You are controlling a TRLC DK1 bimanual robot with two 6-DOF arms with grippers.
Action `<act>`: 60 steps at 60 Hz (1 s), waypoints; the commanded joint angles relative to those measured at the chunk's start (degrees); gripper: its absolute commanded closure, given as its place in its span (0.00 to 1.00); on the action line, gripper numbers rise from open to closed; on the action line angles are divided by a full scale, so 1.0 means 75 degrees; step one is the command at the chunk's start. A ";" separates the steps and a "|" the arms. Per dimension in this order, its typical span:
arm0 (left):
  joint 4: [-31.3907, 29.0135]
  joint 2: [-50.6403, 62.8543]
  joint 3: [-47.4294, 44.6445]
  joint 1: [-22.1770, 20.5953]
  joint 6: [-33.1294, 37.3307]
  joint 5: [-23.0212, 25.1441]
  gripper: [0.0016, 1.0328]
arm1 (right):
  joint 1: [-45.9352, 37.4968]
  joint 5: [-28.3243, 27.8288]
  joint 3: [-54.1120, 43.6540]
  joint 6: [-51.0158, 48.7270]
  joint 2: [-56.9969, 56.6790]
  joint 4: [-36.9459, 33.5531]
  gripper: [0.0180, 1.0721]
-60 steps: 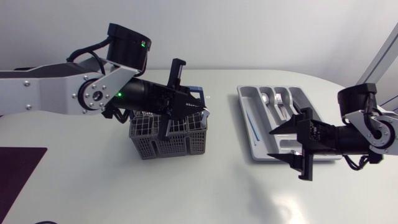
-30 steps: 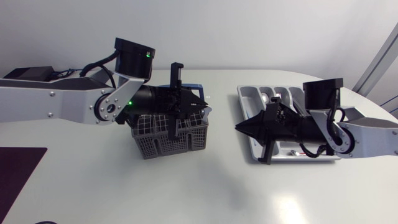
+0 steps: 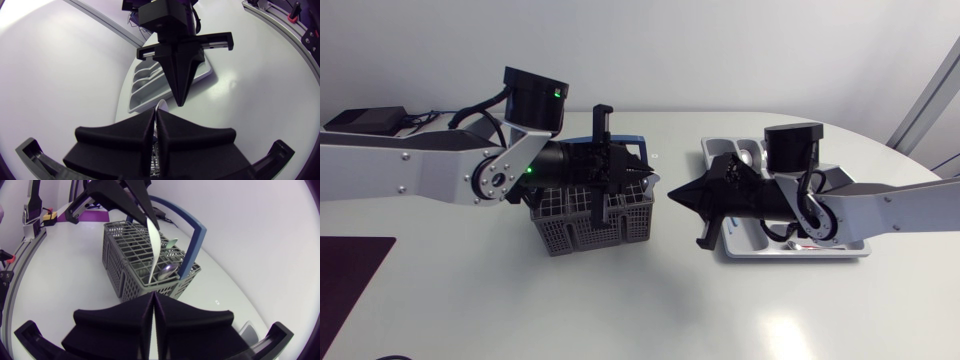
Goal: Unload the cutlery basket into the drawer organizer.
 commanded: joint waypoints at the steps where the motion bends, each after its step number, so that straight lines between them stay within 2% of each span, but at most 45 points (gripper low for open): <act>1: -0.0052 0.0045 -0.0328 0.0012 -0.0322 -0.0033 0.97 | 0.0170 0.0047 0.0276 0.0383 0.0299 0.0196 0.94; 36: 0.0206 -0.0447 -0.0585 -0.0047 -0.0627 -0.0033 0.97 | 0.0756 0.0270 0.0628 0.0769 0.1342 0.1004 0.94; 60: 0.0405 -0.0822 -0.0339 0.0094 -0.0498 -0.0045 0.97 | 0.0768 0.0258 0.0405 0.0582 0.1612 0.1004 0.94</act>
